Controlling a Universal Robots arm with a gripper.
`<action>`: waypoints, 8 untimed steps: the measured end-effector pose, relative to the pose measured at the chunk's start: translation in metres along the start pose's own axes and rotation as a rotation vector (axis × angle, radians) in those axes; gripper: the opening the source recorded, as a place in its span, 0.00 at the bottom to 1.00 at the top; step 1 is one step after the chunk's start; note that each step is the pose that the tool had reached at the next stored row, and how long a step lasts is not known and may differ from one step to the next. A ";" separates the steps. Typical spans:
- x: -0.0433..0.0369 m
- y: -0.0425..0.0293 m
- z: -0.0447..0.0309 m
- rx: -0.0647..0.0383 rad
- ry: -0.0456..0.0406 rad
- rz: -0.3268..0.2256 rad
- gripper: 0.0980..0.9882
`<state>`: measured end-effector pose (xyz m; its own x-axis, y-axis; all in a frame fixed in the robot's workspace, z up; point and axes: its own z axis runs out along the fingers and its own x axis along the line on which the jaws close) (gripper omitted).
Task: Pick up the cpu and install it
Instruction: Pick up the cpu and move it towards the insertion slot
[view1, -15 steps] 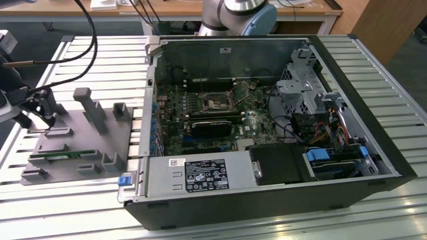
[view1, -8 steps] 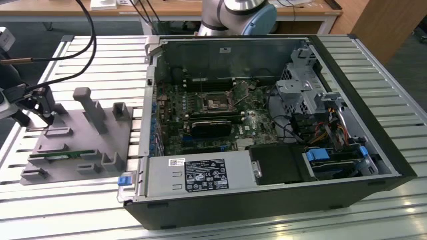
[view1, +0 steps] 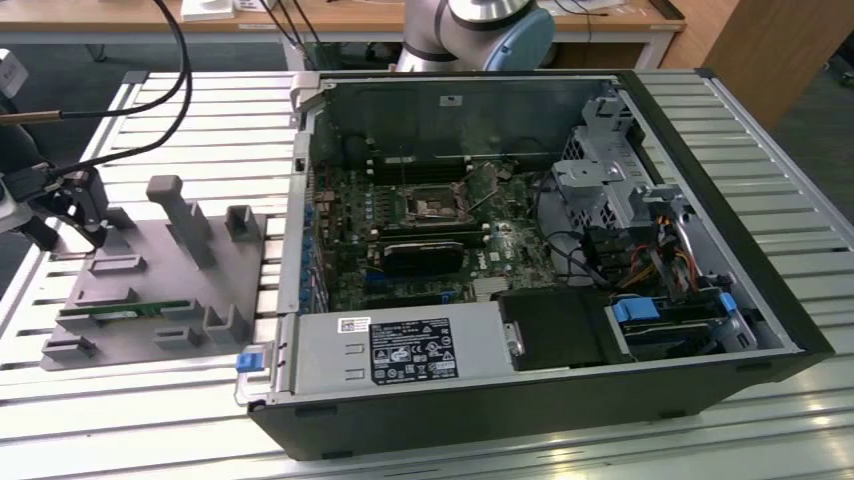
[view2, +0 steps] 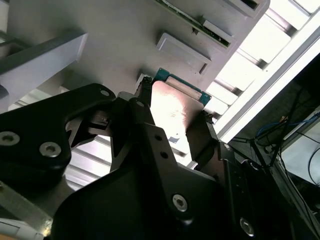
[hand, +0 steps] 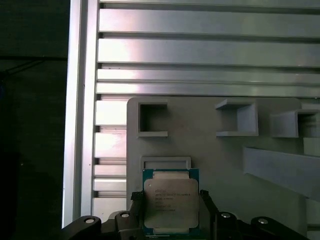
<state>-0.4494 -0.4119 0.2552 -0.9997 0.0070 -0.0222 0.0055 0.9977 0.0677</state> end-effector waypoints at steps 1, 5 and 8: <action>0.0000 0.0001 -0.0006 0.000 0.0001 0.000 0.48; 0.0000 0.0009 -0.0035 0.000 -0.0001 0.000 0.48; 0.0000 0.0014 -0.0053 0.000 0.0000 0.000 0.48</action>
<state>-0.4495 -0.4109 0.2605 -0.9997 0.0070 -0.0222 0.0055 0.9977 0.0677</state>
